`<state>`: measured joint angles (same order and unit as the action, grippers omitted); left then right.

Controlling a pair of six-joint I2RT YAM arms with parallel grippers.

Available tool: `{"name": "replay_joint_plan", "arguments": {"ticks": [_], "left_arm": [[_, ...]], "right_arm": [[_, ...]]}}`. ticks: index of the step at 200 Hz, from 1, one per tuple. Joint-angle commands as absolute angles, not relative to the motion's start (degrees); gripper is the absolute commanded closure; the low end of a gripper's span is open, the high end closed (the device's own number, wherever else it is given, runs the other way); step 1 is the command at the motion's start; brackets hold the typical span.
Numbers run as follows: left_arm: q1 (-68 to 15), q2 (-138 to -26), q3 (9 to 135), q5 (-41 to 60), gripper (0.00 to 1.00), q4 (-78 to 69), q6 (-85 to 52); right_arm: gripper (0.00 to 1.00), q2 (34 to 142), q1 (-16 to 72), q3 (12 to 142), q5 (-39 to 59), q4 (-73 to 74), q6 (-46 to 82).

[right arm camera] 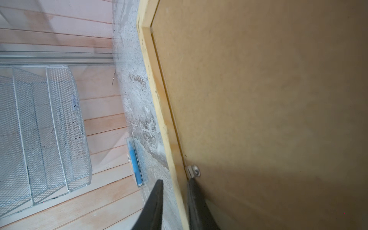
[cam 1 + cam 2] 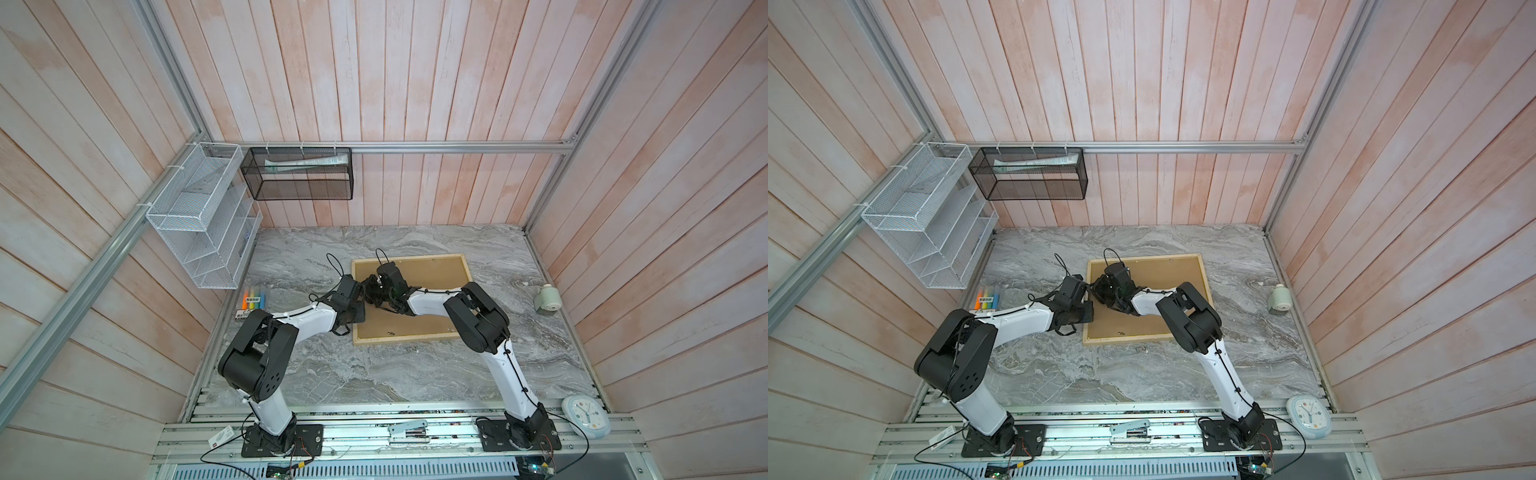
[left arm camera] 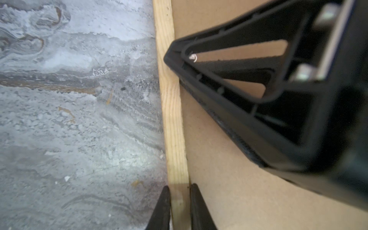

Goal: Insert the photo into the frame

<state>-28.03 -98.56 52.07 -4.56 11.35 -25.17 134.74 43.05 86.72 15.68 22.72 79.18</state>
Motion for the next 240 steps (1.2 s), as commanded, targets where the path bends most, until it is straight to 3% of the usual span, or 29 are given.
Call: {"name": "replay_joint_plan", "arguments": {"ticks": [1, 48, 193, 240], "left_arm": [[-30.1, -100.4, 49.9, 2.5, 0.82, 14.3, -22.9], [-29.3, -100.1, 49.8, 1.1, 0.82, 15.1, -23.4], [-26.9, -99.2, 49.9, 0.3, 0.82, 15.7, -23.8], [-26.8, -98.2, 50.4, 0.4, 0.69, 15.5, -23.6]], "right_arm": [[0.75, 140.0, 42.6, 86.4, 9.5, 19.2, 81.6], [0.76, 138.3, 41.6, 82.7, 13.0, 25.3, 81.6], [0.76, 127.8, 37.2, 69.1, 8.4, 26.8, 74.2], [0.76, 120.8, 33.4, 63.7, 8.5, 23.7, 64.4]]}}
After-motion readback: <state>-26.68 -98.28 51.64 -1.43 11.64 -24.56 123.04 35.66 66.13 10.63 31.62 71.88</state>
